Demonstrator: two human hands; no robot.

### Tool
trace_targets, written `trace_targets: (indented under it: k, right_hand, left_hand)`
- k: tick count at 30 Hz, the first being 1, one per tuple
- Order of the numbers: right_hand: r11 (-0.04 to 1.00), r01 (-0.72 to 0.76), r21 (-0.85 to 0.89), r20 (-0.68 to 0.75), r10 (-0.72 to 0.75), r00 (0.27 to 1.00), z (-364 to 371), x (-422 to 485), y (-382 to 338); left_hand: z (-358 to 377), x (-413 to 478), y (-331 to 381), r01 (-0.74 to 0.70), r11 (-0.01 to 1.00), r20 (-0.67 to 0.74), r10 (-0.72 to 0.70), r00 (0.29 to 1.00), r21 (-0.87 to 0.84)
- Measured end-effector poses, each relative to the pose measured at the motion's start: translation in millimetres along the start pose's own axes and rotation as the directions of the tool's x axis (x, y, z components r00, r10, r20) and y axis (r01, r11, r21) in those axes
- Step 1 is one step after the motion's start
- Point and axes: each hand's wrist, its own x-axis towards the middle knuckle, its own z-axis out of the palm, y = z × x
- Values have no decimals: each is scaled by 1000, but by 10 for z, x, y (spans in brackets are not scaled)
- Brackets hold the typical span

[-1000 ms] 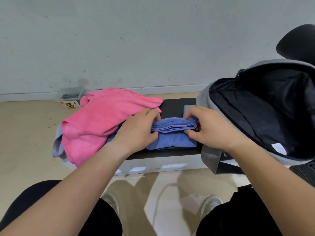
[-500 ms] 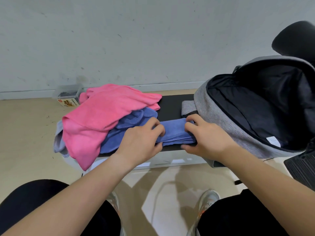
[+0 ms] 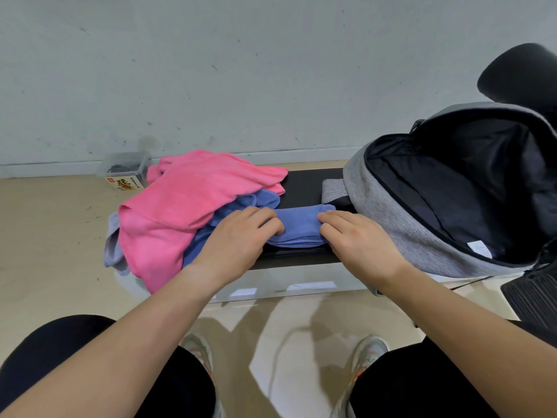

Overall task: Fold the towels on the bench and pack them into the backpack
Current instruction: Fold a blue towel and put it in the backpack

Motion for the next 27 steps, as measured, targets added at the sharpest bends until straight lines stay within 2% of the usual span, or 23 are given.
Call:
trace_targets:
  k: [4,7,9,11,13,16,18,21,25,27]
  right_hand:
    - [996,-68,52,89,63,994,2,-20,-22]
    - [991,-103,86,108,93,990,-75,21,-73]
    - [992,-97,79,125,87,988,-120,83,-94]
    - [991,-104,80,181,89,979,-131,125,-94]
    - [970,-204,132,231,170,958,-152,116,-73]
    - [801,-476,363,261,403,877,-261,124,1]
    - [727,-542,421,234,491,839,-326,262,25]
    - [811,-472,345,27,494,869,-231,582,-95]
    - [836,-489,250,150,465,873,160,661,-155]
    - [889,-421,179,123,404,906,280,499,-87]
  left_hand:
    - [-151,13,138,65,998,33,-65,997,3]
    - [-233,178,273,256,966,-19,-257,966,-44]
    - [-212,378,395,318,942,-76,-327,942,-103]
    - [-105,521,477,305,943,-13,-309,951,-131]
    - [64,578,439,284,954,109,-274,956,-97]
    - [215,517,384,286,958,145,-283,948,3]
    - [277,475,433,296,955,132,-297,946,22]
    - [313,449,492,315,949,75,-315,946,15]
    - [325,436,481,331,944,94,-328,940,-17]
    - [314,399,477,342,939,119,-335,935,-45]
